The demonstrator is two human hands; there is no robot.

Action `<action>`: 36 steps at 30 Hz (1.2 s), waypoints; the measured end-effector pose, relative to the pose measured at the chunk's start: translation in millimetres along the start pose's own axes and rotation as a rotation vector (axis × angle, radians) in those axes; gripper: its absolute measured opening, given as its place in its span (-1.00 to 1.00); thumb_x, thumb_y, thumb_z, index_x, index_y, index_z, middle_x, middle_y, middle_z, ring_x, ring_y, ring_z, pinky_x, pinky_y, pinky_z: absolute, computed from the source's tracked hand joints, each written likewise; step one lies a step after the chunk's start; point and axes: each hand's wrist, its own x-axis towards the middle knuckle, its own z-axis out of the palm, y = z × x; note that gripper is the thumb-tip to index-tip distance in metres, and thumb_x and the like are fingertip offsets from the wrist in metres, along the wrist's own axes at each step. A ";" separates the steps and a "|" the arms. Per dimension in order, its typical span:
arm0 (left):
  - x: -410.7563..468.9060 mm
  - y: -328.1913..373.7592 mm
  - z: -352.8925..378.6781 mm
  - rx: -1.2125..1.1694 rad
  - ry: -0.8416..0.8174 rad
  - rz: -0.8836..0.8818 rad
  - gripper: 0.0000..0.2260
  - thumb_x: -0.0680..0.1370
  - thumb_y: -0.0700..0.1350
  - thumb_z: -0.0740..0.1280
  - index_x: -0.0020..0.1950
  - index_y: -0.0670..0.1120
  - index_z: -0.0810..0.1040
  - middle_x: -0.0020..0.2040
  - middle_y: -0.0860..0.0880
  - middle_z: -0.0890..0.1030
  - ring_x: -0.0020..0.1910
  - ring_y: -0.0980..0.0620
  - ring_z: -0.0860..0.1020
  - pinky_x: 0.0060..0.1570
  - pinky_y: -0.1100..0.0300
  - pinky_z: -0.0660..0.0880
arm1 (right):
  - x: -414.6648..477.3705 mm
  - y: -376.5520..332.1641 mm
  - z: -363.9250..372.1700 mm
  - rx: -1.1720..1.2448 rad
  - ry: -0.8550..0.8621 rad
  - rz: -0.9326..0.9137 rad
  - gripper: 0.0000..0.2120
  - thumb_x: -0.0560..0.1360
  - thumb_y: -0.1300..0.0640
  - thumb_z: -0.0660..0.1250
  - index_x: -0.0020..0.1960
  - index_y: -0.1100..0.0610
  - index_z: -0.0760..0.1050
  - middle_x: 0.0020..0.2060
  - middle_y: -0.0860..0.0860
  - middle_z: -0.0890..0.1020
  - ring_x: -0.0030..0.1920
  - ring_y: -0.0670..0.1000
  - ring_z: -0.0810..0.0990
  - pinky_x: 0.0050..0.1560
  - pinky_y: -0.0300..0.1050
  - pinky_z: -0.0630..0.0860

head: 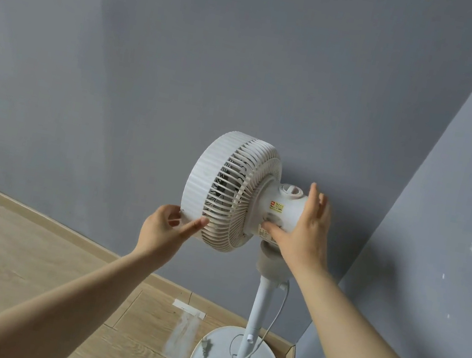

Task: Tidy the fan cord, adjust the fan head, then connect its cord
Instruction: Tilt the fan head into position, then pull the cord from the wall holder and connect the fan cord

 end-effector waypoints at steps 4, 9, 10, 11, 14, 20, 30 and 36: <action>-22.3 -13.0 6.3 -0.064 -0.047 -0.134 -0.29 0.31 0.33 0.43 0.24 -0.17 0.50 0.06 -0.05 0.61 0.13 -0.06 0.58 0.15 0.04 0.51 | -36.3 15.0 -2.6 0.142 -0.011 0.139 0.18 0.23 -0.02 0.59 0.54 0.20 -0.14 0.50 0.19 0.06 0.48 0.13 0.13 0.38 -0.13 0.20; -43.0 -16.4 18.4 -0.120 -0.206 -0.163 -0.51 0.37 0.21 0.46 0.14 -0.10 0.58 -0.03 0.02 0.65 0.01 0.01 0.62 0.15 -0.03 0.56 | -73.5 37.5 0.1 0.125 -0.292 0.324 0.07 0.36 -0.03 0.50 0.54 0.17 -0.18 0.50 0.15 0.13 0.47 0.11 0.20 0.31 -0.11 0.28; -47.1 -15.8 21.7 -0.117 -0.221 -0.152 -0.56 0.40 0.17 0.46 0.13 -0.08 0.58 -0.03 0.01 0.65 0.01 0.02 0.63 0.14 -0.03 0.57 | -76.8 41.5 1.6 0.141 -0.329 0.373 0.01 0.39 -0.01 0.48 0.54 0.18 -0.14 0.47 0.16 0.20 0.43 0.12 0.28 0.22 -0.15 0.31; -50.4 -15.2 24.8 -0.109 -0.233 -0.145 -0.60 0.41 0.13 0.46 0.12 -0.08 0.58 -0.03 0.01 0.66 0.00 0.03 0.63 0.13 -0.02 0.57 | -78.6 44.9 2.9 0.157 -0.361 0.425 -0.07 0.41 0.01 0.46 0.54 0.18 -0.07 0.43 0.16 0.27 0.39 0.12 0.34 0.14 -0.18 0.32; -60.1 -13.3 33.0 -0.081 -0.266 -0.129 -0.68 0.45 0.05 0.44 0.12 -0.09 0.60 -0.05 0.00 0.66 -0.04 0.04 0.63 0.11 0.01 0.58 | -82.3 56.0 8.1 0.178 -0.446 0.555 -0.25 0.46 0.05 0.39 0.50 0.21 0.08 0.37 0.14 0.38 0.34 0.14 0.40 0.09 -0.17 0.33; -65.3 -17.0 47.6 -0.014 -0.337 -0.111 -0.76 0.48 -0.02 0.42 0.09 -0.08 0.61 -0.07 -0.01 0.67 -0.08 0.03 0.62 0.04 0.08 0.60 | -87.5 72.5 24.0 0.138 -0.500 0.623 -0.55 0.46 0.13 0.37 0.27 0.27 0.36 0.19 0.22 0.53 0.20 0.20 0.50 0.14 0.00 0.44; -55.1 5.0 110.2 -0.004 -0.448 -0.035 -0.82 0.49 -0.05 0.40 0.05 -0.08 0.62 -0.08 -0.01 0.67 -0.08 0.04 0.62 0.07 0.02 0.57 | -91.3 102.2 35.4 0.313 -0.356 0.674 -0.77 0.57 0.07 0.19 -0.08 0.23 0.47 -0.31 0.04 0.56 -0.27 0.03 0.51 -0.21 -0.11 0.41; -44.3 24.4 137.1 -0.042 -0.445 0.000 -0.83 0.51 -0.03 0.38 0.02 -0.09 0.62 -0.14 0.02 0.66 -0.16 0.07 0.61 -0.06 0.17 0.57 | -87.2 101.8 32.5 0.433 -0.225 0.727 -0.74 0.57 0.12 0.20 -0.10 0.31 0.53 -0.38 0.04 0.44 -0.35 0.05 0.42 -0.33 -0.09 0.52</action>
